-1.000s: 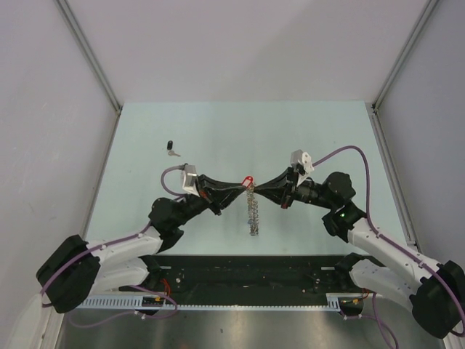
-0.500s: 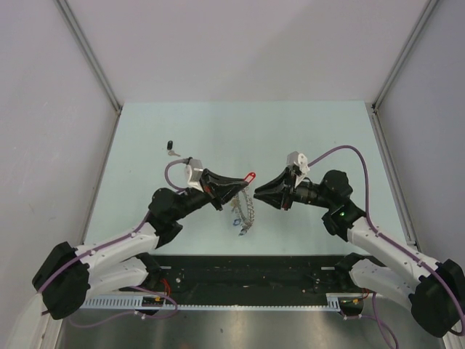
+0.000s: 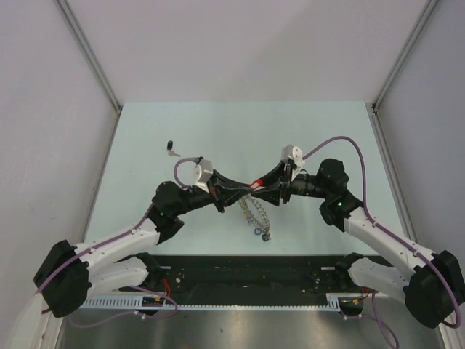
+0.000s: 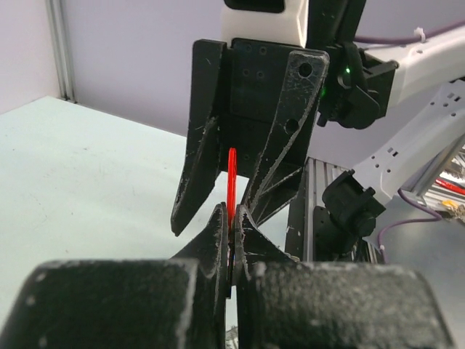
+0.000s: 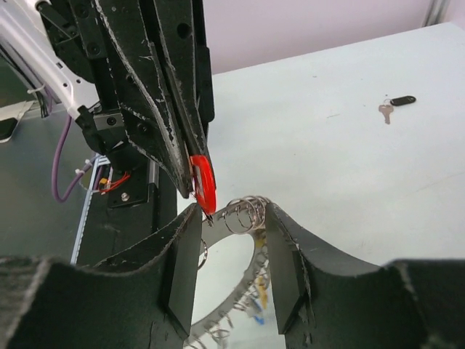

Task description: Put the keys on the keyring

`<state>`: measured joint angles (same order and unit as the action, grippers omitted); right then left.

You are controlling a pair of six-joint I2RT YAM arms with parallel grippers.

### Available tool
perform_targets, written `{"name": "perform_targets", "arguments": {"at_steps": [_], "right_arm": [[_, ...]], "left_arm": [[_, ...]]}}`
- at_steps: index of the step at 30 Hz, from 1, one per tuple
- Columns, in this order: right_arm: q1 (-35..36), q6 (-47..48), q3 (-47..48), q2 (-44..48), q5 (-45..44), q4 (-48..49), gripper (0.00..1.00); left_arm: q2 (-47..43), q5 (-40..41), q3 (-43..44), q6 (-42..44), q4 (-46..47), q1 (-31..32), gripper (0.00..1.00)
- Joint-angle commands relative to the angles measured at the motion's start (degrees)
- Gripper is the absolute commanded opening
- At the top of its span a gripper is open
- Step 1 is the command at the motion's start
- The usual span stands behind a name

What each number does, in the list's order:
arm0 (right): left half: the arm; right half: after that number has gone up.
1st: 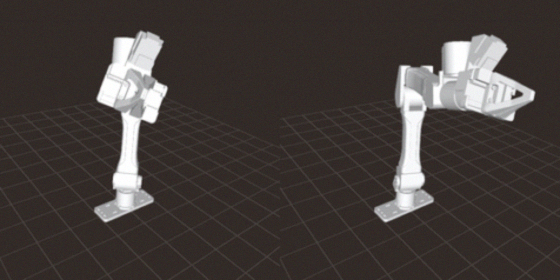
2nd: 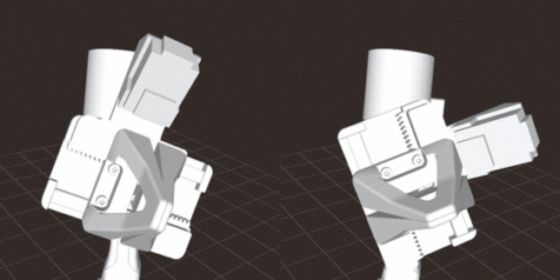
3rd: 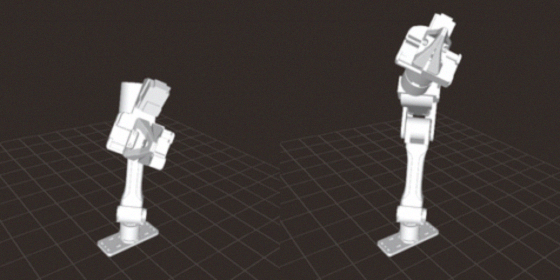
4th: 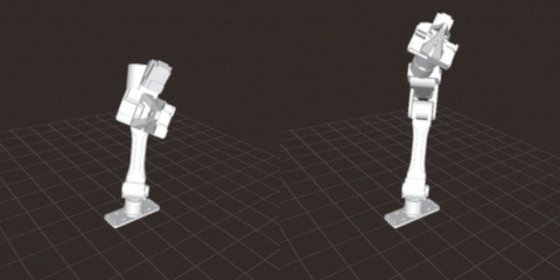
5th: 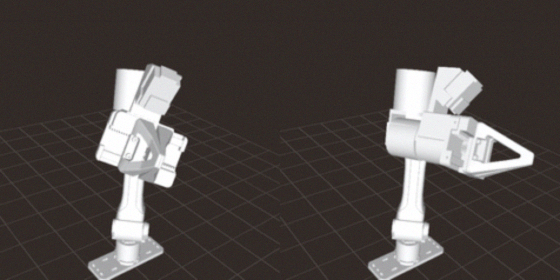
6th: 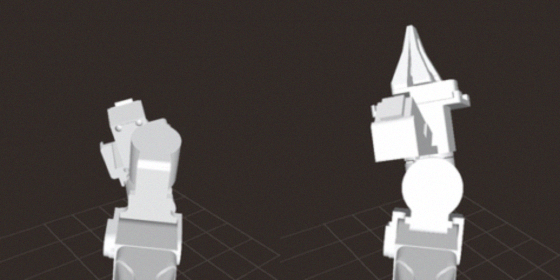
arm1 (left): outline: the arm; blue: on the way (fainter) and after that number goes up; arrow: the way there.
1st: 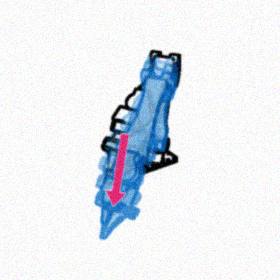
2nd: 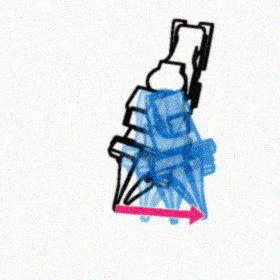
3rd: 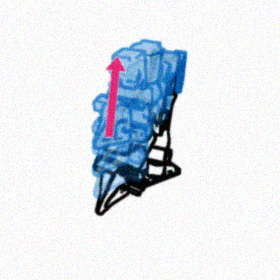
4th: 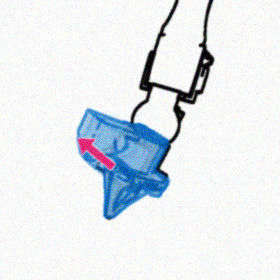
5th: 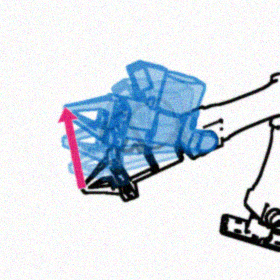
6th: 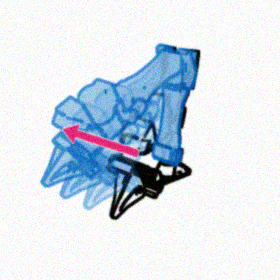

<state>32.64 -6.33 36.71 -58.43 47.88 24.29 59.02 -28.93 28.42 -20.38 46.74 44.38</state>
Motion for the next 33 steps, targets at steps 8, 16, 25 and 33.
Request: {"name": "perform_targets", "arguments": {"at_steps": [8, 16, 25, 33], "right_arm": [[-0.2, 5.3, 5.7, -3.6, 10.4, -4.4, 0.35], [0.4, 6.2, 6.5, -4.6, 10.7, -6.8, 0.18], [0.5, 6.2, 6.5, -2.0, 7.5, -8.1, 0.00], [0.4, 6.8, 5.9, 3.1, 1.6, -7.4, 0.00]], "left_arm": [[-0.1, -3.2, 4.2, 1.2, 2.2, -0.3, 0.00], [-0.8, -2.5, 3.9, 1.2, 2.1, -0.3, 0.00], [-2.9, 1.5, 2.3, 1.3, 1.2, -0.3, 0.00], [-8.9, 15.1, -1.5, 1.7, -3.1, -0.3, 0.00]]}}
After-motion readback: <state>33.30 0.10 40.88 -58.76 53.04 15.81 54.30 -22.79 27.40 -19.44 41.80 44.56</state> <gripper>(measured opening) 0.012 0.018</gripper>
